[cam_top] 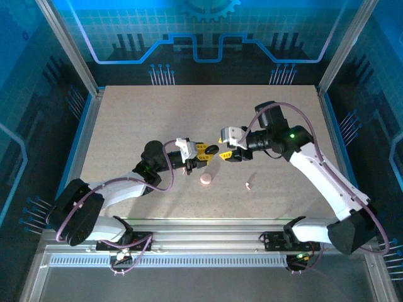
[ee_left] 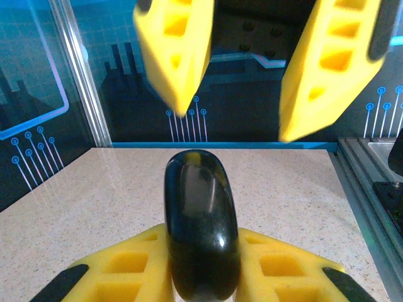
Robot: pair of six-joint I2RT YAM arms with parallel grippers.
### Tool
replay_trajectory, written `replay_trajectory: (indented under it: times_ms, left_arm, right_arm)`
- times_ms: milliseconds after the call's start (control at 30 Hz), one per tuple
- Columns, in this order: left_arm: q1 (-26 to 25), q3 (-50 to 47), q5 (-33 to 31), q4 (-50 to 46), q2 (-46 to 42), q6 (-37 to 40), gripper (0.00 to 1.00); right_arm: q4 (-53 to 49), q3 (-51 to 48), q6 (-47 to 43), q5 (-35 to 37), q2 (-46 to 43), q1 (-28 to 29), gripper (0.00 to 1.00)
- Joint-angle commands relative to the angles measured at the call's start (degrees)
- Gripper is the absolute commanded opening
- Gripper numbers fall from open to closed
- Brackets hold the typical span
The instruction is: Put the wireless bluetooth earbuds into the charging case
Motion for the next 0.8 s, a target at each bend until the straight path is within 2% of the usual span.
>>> replay_trajectory:
  times_ms: [0, 167, 533, 767]
  left_arm:
    - [-0.62, -0.28, 0.47, 0.23, -1.36, 2.1, 0.24]
    - [-0.7, -0.2, 0.47, -0.32, -1.66, 2.36, 0.24]
    - [-0.73, -0.2, 0.02, -0.89, -2.13, 2.79, 0.24]
    - [-0.81, -0.2, -0.81, -1.0, -2.32, 2.62, 0.25]
  right_arm:
    - [-1.85, 2.37, -1.97, 0.7, 2.22, 0.95, 0.46]
    - [-2.0, 3.32, -2.87, 0.29, 4.43, 1.54, 0.44]
    - [-4.26, 4.86, -4.94, -0.64, 6.94, 2.06, 0.33]
    - [-4.14, 4.7, -5.52, 1.0, 6.78, 2.14, 0.2]
